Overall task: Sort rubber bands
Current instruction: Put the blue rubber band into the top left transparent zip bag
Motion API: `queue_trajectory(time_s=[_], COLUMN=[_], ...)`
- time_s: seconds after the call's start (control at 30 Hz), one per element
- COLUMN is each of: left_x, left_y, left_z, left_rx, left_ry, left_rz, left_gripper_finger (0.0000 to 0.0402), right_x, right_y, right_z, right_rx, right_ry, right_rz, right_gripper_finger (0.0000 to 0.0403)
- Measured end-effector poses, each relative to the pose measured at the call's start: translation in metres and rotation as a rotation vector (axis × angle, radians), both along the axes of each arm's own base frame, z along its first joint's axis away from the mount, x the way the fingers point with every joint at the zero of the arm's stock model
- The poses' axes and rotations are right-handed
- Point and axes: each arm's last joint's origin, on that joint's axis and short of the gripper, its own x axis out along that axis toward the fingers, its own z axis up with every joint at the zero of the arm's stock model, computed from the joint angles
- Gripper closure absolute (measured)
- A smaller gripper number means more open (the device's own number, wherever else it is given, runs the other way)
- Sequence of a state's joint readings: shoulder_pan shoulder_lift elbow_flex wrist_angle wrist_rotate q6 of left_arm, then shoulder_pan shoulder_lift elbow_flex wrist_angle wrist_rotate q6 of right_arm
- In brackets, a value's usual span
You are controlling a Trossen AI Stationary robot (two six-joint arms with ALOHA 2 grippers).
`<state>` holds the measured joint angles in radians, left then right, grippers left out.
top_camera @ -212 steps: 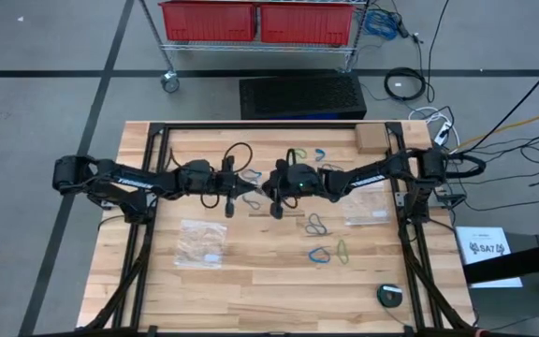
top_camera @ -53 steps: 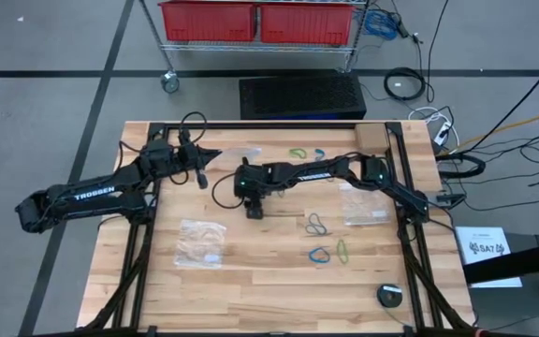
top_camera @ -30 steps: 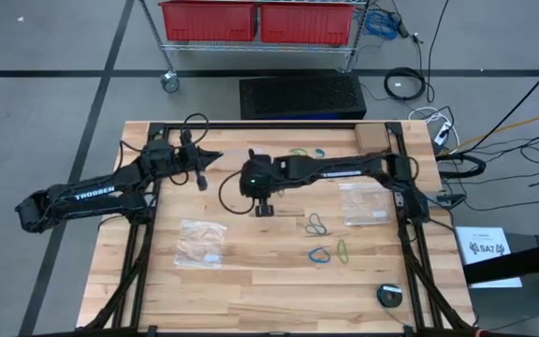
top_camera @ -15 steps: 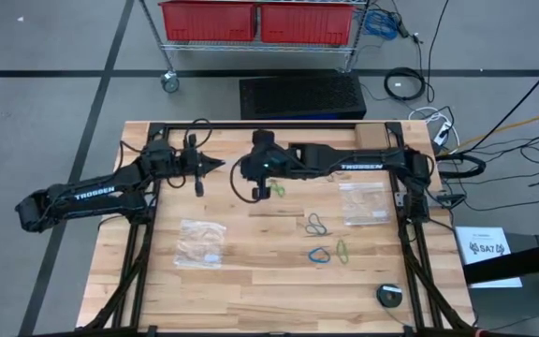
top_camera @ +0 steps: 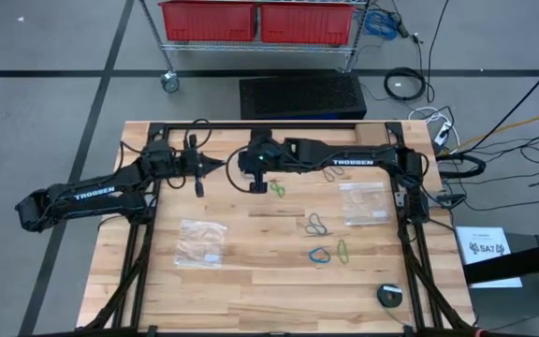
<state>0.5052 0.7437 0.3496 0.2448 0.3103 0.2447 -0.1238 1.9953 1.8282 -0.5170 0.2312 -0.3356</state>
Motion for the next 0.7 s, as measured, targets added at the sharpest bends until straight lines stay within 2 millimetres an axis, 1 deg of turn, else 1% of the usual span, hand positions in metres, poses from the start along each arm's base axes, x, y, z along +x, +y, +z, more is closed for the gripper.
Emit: queue_trajectory(time_s=[0.2,0.7], left_x=[0.0009,0.0009], left_y=[-0.0019,-0.0018], left_z=[0.0000,-0.0001], left_rx=[0.000,-0.001], left_ry=[0.000,0.001], left_rz=[-0.012,-0.011], left_gripper_finger=[0.0401,0.0401], right_x=[-0.0005,-0.0027], right_y=[-0.0061,-0.0059], right_z=[0.0005,0.0041], right_rx=[0.006,-0.021], right_ry=[-0.008,0.000], right_rz=[-0.015,-0.011], right_gripper_finger=[0.0403,0.0403])
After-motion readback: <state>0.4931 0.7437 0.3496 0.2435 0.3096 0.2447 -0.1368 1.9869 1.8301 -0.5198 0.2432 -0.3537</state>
